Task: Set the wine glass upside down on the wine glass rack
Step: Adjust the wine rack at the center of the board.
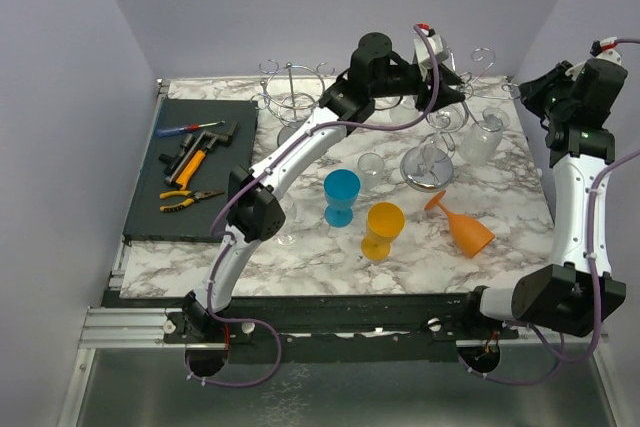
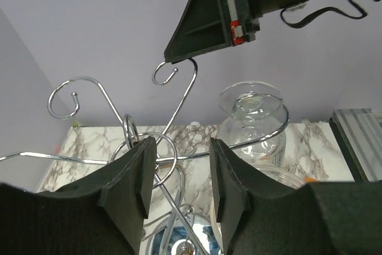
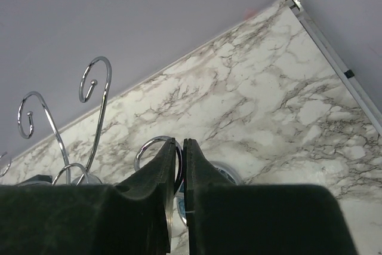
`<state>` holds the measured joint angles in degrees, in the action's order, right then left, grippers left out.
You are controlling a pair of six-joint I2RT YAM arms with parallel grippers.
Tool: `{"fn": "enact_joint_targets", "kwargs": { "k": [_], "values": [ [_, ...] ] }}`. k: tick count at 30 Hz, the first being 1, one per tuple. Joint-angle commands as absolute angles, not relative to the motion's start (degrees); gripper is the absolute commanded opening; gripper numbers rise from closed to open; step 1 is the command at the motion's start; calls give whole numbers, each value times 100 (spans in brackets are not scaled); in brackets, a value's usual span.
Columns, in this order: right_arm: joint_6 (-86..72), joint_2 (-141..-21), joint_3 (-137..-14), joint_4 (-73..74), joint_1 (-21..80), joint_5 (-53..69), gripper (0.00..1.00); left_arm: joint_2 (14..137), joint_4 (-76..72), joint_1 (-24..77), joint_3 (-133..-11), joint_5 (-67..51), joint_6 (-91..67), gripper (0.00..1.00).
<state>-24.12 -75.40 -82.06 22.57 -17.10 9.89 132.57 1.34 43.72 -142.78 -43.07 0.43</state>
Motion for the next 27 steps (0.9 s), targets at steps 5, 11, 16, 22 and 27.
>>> {"fn": "enact_joint_targets", "kwargs": {
  "k": [5,11,16,22,27],
  "values": [
    [-2620,-7235,-7972,2119,-1732,1373,3,13412,-230,4428,-14309,-3591,236,43],
    [-2768,-7068,-7697,2073,-1731,1511,0,13445,-308,4430,-14376,-3445,179,38],
    [-2878,-6929,-7508,2073,-1731,1596,0,13490,-179,4438,-14417,-3463,331,33],
    [-2952,-6863,-7482,2121,-1731,1623,0,13533,296,4438,-14551,-3384,724,25],
    [-3005,-6860,-7541,2204,-1726,1648,0,13570,622,4440,-14694,-3362,1110,22]
  ]
}}
